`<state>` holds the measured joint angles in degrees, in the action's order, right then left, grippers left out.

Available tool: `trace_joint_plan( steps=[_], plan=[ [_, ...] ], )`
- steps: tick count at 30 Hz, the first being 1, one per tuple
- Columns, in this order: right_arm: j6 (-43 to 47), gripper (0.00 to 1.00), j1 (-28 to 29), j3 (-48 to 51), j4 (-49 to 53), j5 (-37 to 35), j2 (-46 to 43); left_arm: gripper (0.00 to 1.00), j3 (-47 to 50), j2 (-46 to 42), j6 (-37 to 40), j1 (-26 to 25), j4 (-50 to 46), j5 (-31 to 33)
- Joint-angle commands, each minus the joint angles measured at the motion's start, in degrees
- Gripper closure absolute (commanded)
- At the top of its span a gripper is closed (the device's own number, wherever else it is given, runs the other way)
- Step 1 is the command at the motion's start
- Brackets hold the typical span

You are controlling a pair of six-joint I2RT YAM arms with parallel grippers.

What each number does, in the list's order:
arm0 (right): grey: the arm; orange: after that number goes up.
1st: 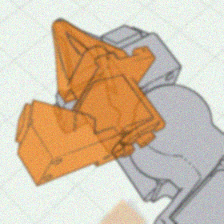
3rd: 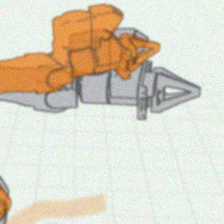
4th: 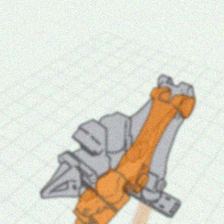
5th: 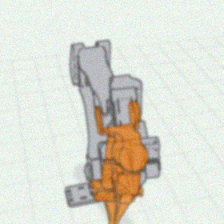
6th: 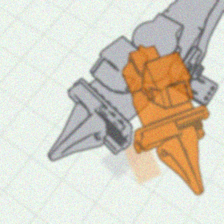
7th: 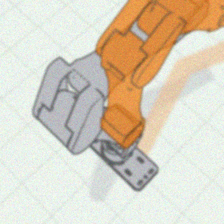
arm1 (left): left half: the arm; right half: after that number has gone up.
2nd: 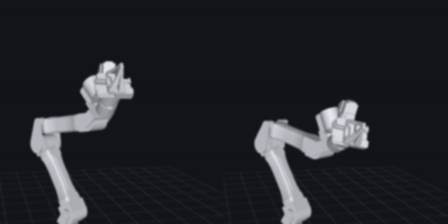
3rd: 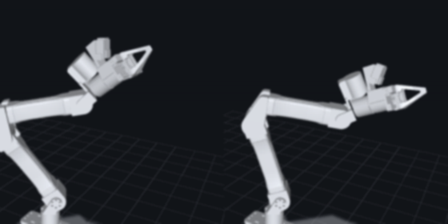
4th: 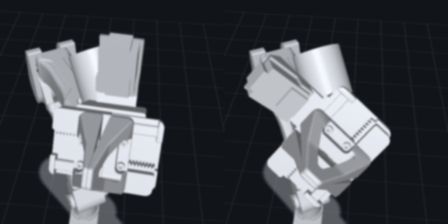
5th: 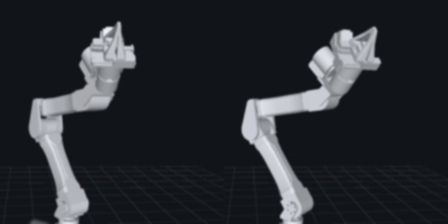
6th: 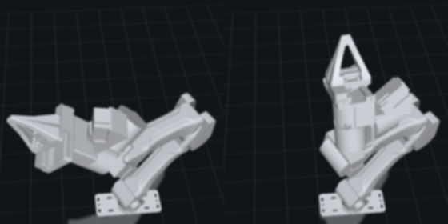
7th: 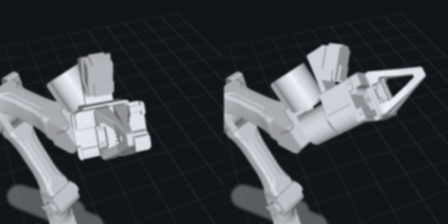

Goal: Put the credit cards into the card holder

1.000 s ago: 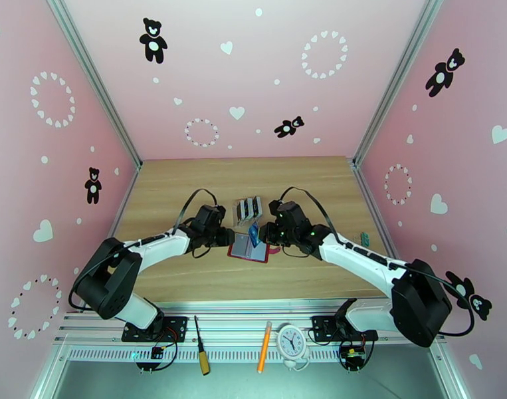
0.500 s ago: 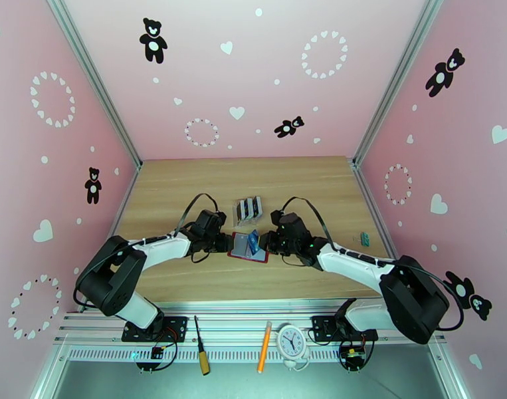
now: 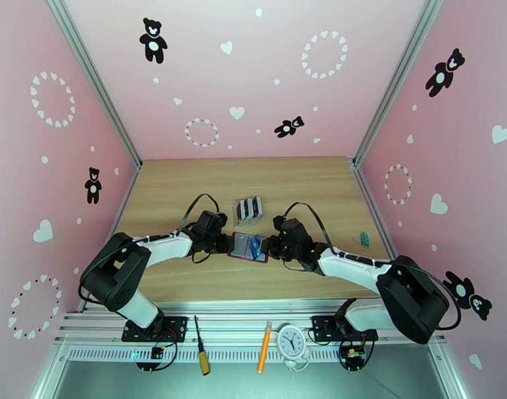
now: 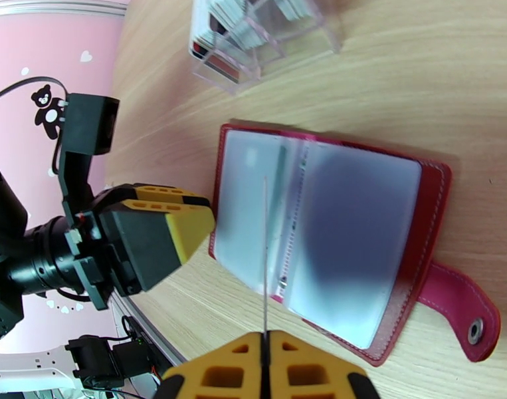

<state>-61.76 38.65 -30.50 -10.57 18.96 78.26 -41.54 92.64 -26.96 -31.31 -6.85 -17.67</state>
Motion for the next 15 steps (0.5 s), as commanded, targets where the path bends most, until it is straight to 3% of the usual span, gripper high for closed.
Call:
trace_joint_plan(
  steps=[1, 13, 15],
  plan=[
    [-1.30, 0.90, 0.37, 1.53, -2.72, 0.38, -0.01, 0.64, -0.99, 0.94, 0.77, -0.46, 0.52, -1.35],
    [-2.67, 0.90, 0.29, 2.79, -6.81, 1.16, 2.38, 0.69, -1.18, 1.31, 0.91, -0.48, 0.14, -0.84],
    [-2.84, 0.90, 0.31, 2.82, -7.31, 1.26, 2.88, 0.74, -1.18, 1.27, 0.94, -0.43, 0.10, -0.79]
  ],
)
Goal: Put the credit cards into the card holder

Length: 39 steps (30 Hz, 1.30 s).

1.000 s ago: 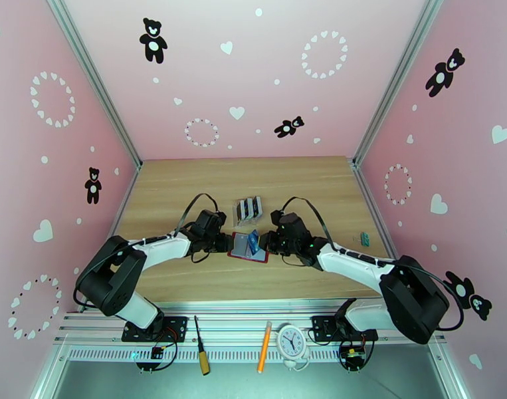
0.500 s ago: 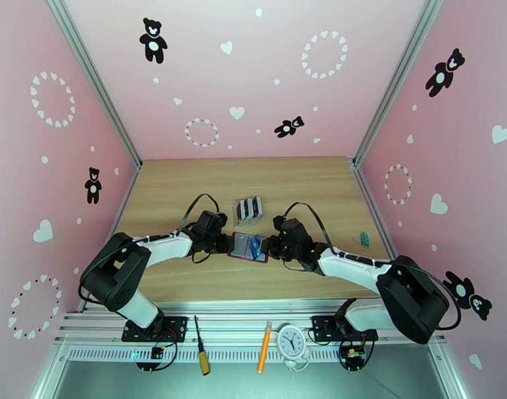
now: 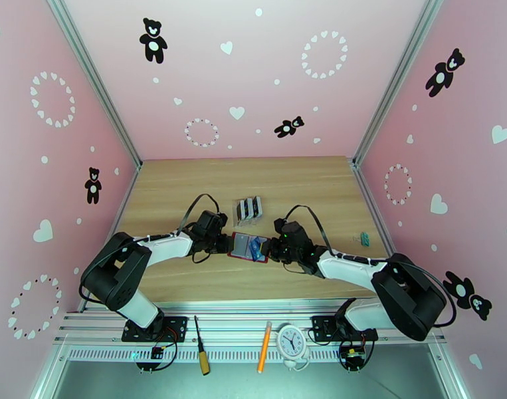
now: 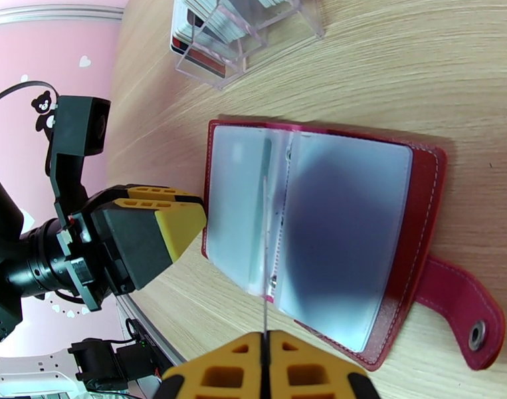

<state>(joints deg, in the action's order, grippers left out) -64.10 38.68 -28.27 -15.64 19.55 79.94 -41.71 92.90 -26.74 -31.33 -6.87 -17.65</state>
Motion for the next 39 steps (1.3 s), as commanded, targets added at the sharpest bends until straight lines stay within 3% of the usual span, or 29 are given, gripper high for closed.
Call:
trace_joint_plan(
  steps=[1, 39],
  plan=[
    [-0.59, 0.91, 0.34, 0.67, -2.57, 0.79, 1.35, 0.75, -1.00, 1.09, 0.73, -0.44, 0.10, -0.83],
    [-3.56, 0.88, -0.76, 1.87, -9.57, 0.40, 7.67, 0.89, -1.43, 2.01, 0.64, -0.44, -0.23, -0.95]
  ],
)
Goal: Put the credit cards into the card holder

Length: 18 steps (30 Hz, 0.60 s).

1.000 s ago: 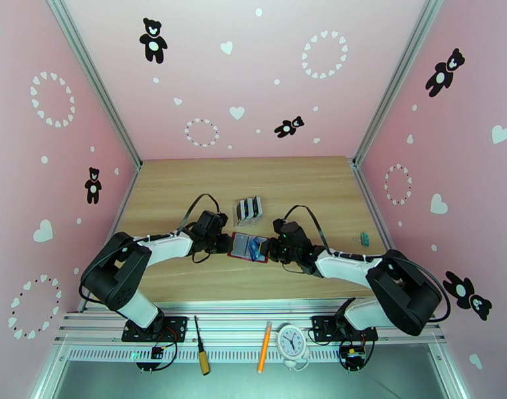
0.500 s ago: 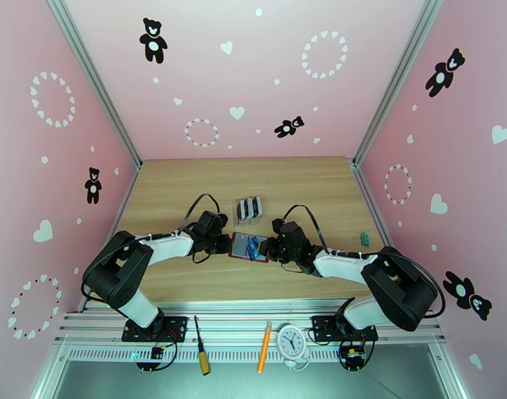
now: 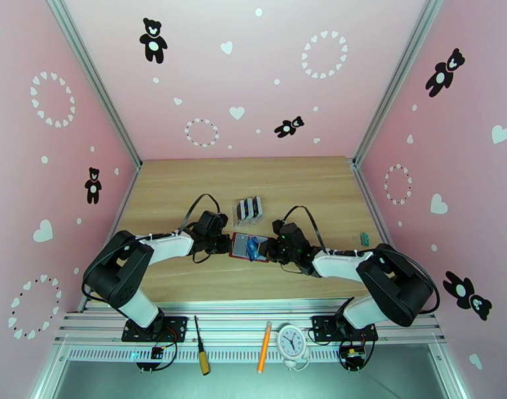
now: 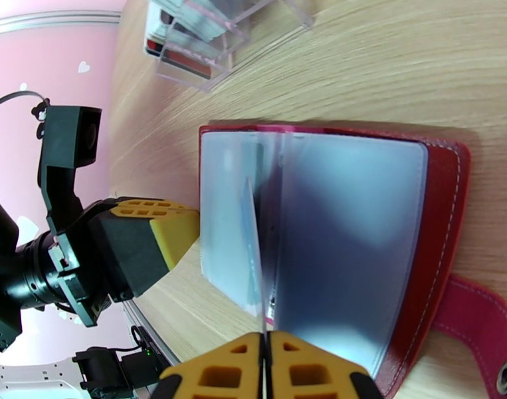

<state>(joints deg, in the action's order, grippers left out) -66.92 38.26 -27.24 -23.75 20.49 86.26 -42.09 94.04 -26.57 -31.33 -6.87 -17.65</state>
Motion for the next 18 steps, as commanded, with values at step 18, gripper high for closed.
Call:
trace_joint_plan(
  steps=[18],
  plan=[
    [-3.09, 0.88, -1.77, -0.17, -4.51, -0.42, 5.60, 0.93, -1.07, 0.97, 0.38, -0.47, 0.24, -1.97]
  ],
)
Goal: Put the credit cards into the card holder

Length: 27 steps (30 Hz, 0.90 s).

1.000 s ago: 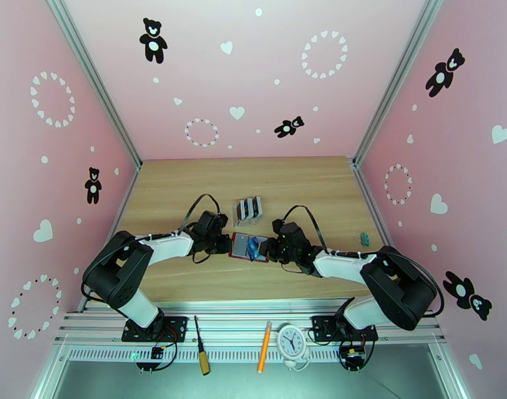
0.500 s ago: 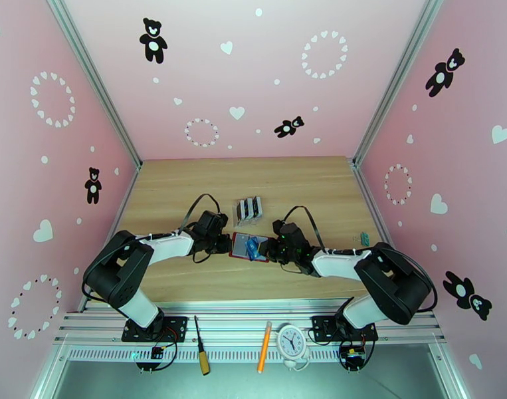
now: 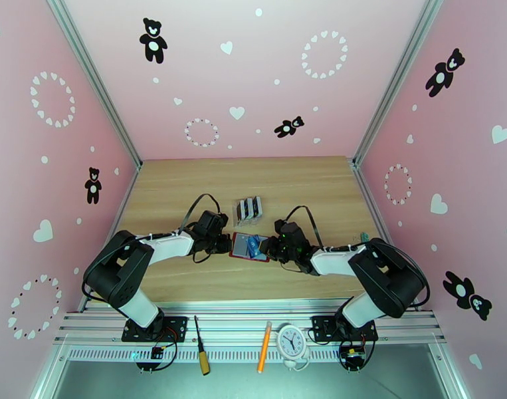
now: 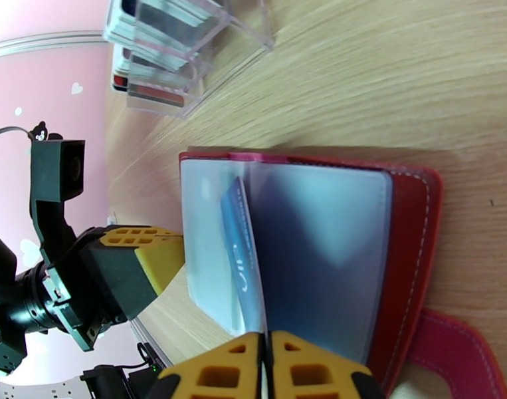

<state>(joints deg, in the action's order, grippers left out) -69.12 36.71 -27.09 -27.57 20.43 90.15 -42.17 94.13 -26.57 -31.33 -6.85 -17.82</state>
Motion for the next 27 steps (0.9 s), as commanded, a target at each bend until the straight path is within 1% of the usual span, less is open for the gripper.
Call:
trace_joint_plan(
  steps=[1, 18, 27],
  plan=[
    [-1.01, 0.88, -0.16, -0.44, -0.69, -0.56, 1.86, 0.93, -0.98, 0.91, 0.37, -0.47, 0.17, -1.91],
    [-4.96, 0.88, 0.22, -2.54, -3.12, -1.52, 6.67, 0.94, -1.07, 1.41, 0.02, -0.41, 0.70, -2.80],
    [-4.02, 0.85, 1.59, -3.39, -0.47, -2.93, 6.65, 0.94, -1.16, 1.15, 0.02, -0.41, 0.44, -2.75]
  ],
)
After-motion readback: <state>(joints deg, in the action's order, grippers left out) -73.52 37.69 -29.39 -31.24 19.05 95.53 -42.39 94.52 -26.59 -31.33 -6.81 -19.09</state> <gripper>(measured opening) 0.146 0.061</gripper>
